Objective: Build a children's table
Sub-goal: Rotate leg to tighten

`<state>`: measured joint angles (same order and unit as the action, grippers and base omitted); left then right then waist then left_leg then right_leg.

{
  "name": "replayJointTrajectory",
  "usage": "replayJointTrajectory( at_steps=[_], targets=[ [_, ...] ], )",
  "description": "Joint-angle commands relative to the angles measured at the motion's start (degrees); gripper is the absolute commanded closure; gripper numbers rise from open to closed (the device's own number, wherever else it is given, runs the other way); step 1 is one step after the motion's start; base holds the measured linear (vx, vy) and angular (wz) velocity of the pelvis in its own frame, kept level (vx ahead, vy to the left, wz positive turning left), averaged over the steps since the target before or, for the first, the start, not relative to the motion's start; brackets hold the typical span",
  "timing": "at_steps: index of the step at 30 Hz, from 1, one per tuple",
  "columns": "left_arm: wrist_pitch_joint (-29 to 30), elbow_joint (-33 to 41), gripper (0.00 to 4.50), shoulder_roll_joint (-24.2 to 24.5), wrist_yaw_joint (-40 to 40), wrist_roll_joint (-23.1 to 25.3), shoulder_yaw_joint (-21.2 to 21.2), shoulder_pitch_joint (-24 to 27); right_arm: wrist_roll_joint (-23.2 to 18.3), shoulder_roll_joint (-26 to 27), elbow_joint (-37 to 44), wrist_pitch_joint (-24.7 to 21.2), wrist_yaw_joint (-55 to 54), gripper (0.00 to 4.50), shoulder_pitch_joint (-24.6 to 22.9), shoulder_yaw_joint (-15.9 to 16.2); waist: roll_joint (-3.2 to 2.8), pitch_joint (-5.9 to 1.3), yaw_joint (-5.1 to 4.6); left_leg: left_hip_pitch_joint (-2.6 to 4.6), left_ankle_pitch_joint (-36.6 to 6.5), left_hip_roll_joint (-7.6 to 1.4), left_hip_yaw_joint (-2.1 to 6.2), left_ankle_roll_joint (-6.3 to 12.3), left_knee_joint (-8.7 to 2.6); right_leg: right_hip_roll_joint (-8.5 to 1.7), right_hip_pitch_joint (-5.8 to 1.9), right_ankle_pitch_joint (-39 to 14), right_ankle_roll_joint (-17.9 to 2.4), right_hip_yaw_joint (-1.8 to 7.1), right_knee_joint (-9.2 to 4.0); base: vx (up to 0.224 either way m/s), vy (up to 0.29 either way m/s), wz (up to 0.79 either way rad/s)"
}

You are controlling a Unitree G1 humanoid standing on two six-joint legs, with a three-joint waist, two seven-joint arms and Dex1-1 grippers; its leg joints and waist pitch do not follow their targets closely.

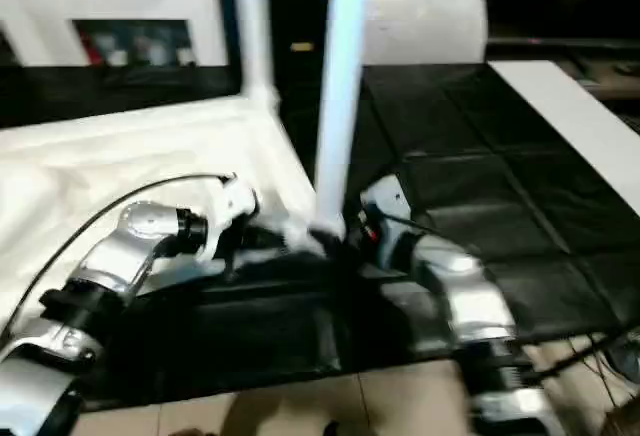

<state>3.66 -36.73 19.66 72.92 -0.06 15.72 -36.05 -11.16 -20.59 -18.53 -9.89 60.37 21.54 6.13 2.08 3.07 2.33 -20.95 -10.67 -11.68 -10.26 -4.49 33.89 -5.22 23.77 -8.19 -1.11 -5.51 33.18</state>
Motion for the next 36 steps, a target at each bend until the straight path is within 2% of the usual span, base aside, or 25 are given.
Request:
replayJointTrajectory(
  at_steps=[1, 6, 11, 13, 22, 25, 30, 32, 33, 35, 36],
  targets=[
    [-2.33, -0.10, 4.50, 0.31, 5.89, 0.02, 2.74, -0.97, -0.29, -1.73, -0.14, 3.01, 4.86, 0.63, 0.56, 1.18, -0.10, -3.77, -0.02, 0.96, -13.86, -1.90, 0.05, 3.92, -4.06, -3.12, -3.02, -18.09, -11.68, 2.93, -3.77, 0.000, 0.000, 0.00],
    [-4.95, -1.92, 4.50, 1.91, 10.41, 1.84, 4.88, -1.85, -1.62, -3.68, -1.03, 1.69, 12.36, 1.05, 1.74, 2.74, -0.20, -3.75, 0.82, 0.80, -14.33, -2.02, 0.19, 3.28, -4.19, -3.17, -3.28, -18.84, -11.35, 2.82, -3.59, 0.000, 0.000, 0.00],
    [-6.77, -3.21, 4.50, 2.85, 12.96, 2.45, 6.40, -2.89, -1.90, -5.17, -2.70, 1.41, 17.12, 1.35, 3.14, 5.01, -0.04, -3.81, 1.26, 0.89, -14.03, -2.03, 0.12, 2.89, -4.09, -3.36, -3.29, -19.64, -11.25, 2.85, -3.59, 0.000, 0.000, 0.00],
    [-6.99, -3.62, 4.50, 2.88, 13.63, 2.34, 6.39, -3.43, -1.89, -5.31, -3.53, 1.79, 18.34, 1.59, 3.66, 5.39, 0.11, -3.86, 1.34, 0.75, -13.28, -1.95, 0.10, 2.88, -4.04, -3.33, -3.40, -19.12, -11.31, 2.79, -3.47, 0.000, 0.000, 0.00],
    [-8.50, -5.28, 4.50, 2.97, 14.69, 2.34, 6.71, -4.27, -2.52, -5.41, -4.40, 1.70, 20.70, 2.44, 4.38, 5.69, 0.08, -4.04, 1.95, 0.82, -11.89, -2.09, 0.05, 3.06, -3.95, -3.35, -3.44, -17.11, -11.95, 2.77, -3.13, 0.000, 0.000, 0.00],
    [-8.63, -5.50, 4.50, 2.93, 14.99, 2.32, 6.60, -4.26, -2.74, -5.48, -4.58, 1.66, 21.36, 2.51, 4.26, 6.00, 0.09, -3.99, 2.24, 0.85, -12.55, -2.06, 0.05, 2.71, -3.98, -3.40, -3.45, -18.67, -11.39, 2.73, -3.31, 0.000, 0.000, 0.00],
    [-8.47, -5.42, 4.50, 2.79, 14.74, 2.20, 6.32, -3.98, -2.65, -5.32, -3.83, 1.09, 21.29, 2.54, 3.32, 6.38, -0.03, -4.03, 2.47, 0.85, -12.06, -2.09, 0.06, 2.65, -4.01, -3.35, -3.46, -17.49, -11.60, 2.74, -3.15, 0.000, 0.000, 0.00],
    [-7.55, -5.21, 4.50, 2.38, 13.45, 2.01, 5.80, -3.78, -2.84, -5.01, -3.00, 0.16, 20.59, 2.55, 2.63, 6.34, -0.02, -4.04, 2.46, 0.86, -12.06, -2.08, 0.04, 2.60, -4.00, -3.29, -3.48, -17.29, -11.64, 2.75, -3.11, 0.000, 0.000, 0.00],
    [-4.94, -5.30, 4.50, 1.19, 8.91, 1.96, 4.46, -3.78, -3.25, -3.87, -1.05, -2.76, 17.53, 2.55, 1.16, 6.00, -0.03, -3.85, 2.55, 0.97, -12.39, -2.10, 0.00, 2.53, -4.10, -3.23, -3.41, -17.76, -11.54, 2.78, -3.28, 0.000, 0.000, 0.00],
    [-3.94, -5.35, 4.50, 0.55, 6.72, 1.84, 3.74, -3.79, -2.64, -3.02, -0.69, -3.02, 14.91, 2.55, 0.65, 5.77, 0.00, -3.67, 2.51, 1.03, -13.87, -2.04, 0.08, 2.22, -4.22, -3.34, -3.38, -20.45, -10.86, 2.69, -3.61, 0.000, 0.000, 0.00],
    [-2.35, -5.29, 4.50, -0.33, 4.19, 1.52, 2.83, -3.85, -1.05, -1.90, -0.60, -3.65, 10.87, 2.55, 0.24, 5.81, -0.01, -3.40, 2.31, 1.34, -16.08, -2.02, 0.18, 1.36, -4.32, -3.44, -2.97, -24.16, -9.92, 2.70, -4.03, 0.000, 0.000, 0.00]
  ],
)
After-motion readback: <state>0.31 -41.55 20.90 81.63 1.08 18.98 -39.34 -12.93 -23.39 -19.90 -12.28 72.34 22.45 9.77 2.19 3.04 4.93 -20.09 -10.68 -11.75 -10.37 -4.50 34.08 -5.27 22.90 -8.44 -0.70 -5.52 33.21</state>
